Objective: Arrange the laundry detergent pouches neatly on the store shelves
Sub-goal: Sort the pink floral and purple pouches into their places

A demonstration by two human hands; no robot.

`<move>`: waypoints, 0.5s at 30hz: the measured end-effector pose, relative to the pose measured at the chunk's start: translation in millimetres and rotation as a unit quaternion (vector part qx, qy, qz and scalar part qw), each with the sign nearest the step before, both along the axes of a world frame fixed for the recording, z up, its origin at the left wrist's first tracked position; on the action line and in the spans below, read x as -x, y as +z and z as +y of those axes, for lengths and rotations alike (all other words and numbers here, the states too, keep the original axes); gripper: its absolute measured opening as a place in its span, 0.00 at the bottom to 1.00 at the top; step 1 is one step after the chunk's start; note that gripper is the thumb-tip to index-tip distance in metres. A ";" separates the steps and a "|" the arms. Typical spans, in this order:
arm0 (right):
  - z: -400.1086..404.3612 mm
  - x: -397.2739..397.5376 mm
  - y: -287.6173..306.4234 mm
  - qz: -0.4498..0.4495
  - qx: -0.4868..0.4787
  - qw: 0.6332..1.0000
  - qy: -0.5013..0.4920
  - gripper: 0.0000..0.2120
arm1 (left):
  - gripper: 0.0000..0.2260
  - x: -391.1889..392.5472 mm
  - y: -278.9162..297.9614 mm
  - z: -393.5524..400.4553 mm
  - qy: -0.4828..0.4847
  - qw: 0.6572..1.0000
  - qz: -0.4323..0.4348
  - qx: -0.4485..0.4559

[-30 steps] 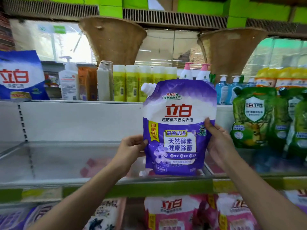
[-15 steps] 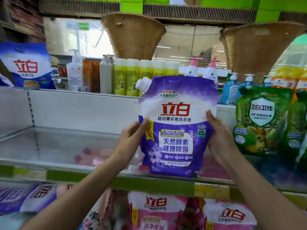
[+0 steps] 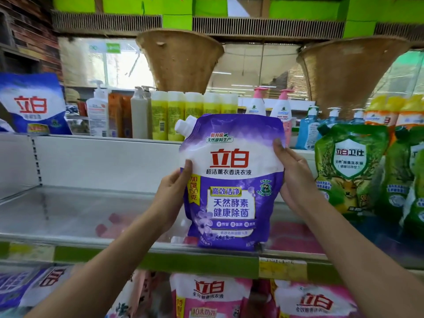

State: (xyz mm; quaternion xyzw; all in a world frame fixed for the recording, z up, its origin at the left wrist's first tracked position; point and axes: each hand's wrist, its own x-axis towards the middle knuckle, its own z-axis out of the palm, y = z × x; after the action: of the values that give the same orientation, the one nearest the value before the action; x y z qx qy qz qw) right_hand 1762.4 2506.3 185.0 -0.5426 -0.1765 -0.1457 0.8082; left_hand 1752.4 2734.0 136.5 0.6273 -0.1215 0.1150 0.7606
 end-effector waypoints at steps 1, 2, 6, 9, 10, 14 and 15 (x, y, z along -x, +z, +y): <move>-0.2 1.0 -5.6 0.004 0.017 1.000 0.004 0.14 | 0.25 2.4 -8.7 1.7 -0.034 0.999 0.012 0.004; 0.3 2.3 -13.4 0.014 0.040 0.999 0.005 0.16 | 0.29 4.1 -17.0 3.7 -0.071 0.997 0.033 -0.009; 7.8 9.6 -50.7 0.069 0.081 0.994 0.013 0.18 | 0.23 11.6 -29.4 8.5 -0.177 0.968 0.101 -0.149; 14.1 10.9 -61.7 0.090 0.053 0.995 -0.005 0.14 | 0.20 9.4 -24.9 8.9 -0.151 0.969 0.104 -0.165; 15.3 10.7 -61.7 0.093 0.048 0.994 -0.015 0.13 | 0.19 7.9 -24.0 9.3 -0.137 0.971 0.102 -0.165; 18.1 11.0 -61.4 0.105 0.035 0.993 -0.032 0.11 | 0.15 4.3 -20.4 10.4 -0.096 0.978 0.084 -0.162; 18.2 11.7 -62.2 0.108 0.035 0.993 -0.036 0.11 | 0.16 4.2 -21.0 9.7 -0.092 0.980 0.085 -0.154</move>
State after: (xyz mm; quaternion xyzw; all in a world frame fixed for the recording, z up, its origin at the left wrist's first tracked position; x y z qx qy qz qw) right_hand 1750.7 2524.5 122.8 -0.5891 -0.0737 -0.1086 0.7974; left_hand 1748.2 2743.7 115.5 0.7305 -0.1298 -0.0288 0.6698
